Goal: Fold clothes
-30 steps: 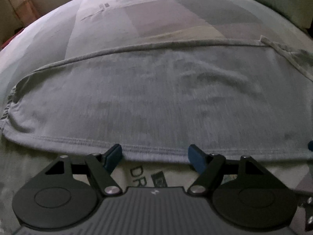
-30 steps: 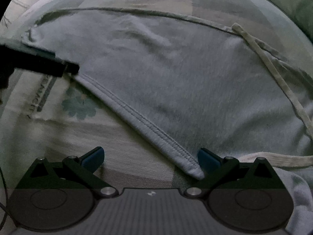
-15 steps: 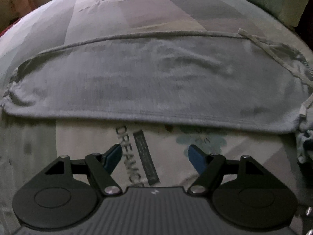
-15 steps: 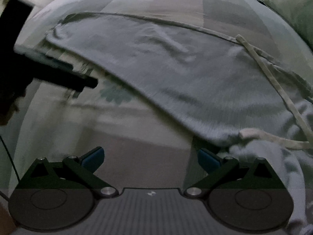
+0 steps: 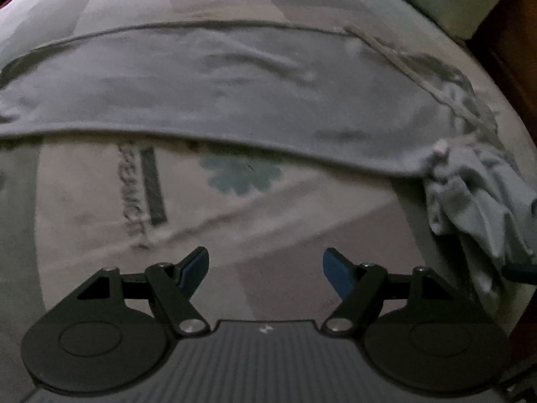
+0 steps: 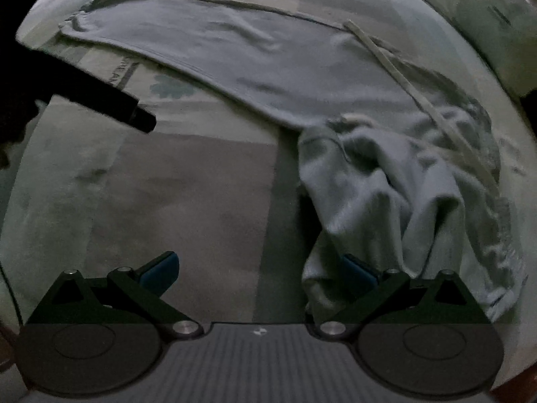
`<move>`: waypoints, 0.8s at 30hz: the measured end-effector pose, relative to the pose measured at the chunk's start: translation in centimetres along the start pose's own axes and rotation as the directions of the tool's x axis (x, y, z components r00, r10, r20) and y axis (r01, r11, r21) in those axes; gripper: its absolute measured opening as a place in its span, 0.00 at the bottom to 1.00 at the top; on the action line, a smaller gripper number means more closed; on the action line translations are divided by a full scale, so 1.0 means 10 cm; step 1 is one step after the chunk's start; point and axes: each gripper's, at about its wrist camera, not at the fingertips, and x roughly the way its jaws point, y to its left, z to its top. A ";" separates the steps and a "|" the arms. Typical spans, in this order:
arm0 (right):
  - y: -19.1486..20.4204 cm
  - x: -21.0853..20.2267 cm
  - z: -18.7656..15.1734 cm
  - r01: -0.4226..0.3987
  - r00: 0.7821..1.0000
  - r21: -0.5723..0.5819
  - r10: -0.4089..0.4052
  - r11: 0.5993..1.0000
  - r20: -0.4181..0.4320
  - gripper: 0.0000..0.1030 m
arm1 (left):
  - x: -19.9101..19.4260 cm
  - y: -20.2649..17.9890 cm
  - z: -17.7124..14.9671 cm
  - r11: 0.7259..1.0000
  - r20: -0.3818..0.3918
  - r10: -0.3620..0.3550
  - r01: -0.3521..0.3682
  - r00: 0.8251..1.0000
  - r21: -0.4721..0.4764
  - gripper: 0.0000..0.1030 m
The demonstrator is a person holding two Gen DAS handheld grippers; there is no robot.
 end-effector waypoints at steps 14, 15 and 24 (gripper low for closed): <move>-0.20 -0.02 0.01 -0.059 0.998 0.051 0.058 0.997 0.024 1.00 | 0.03 -0.23 -0.10 0.998 -0.026 0.012 -0.014 1.000 -0.061 0.74; -0.22 -0.04 0.03 -0.068 0.997 0.051 0.066 0.996 0.036 1.00 | 0.03 -0.22 -0.11 0.997 -0.026 0.017 -0.019 1.000 -0.069 0.74; -0.89 -0.38 0.21 -0.045 0.948 0.166 -0.010 0.985 0.317 1.00 | -0.01 -0.14 -0.20 0.988 -0.028 0.060 -0.064 0.998 -0.143 0.74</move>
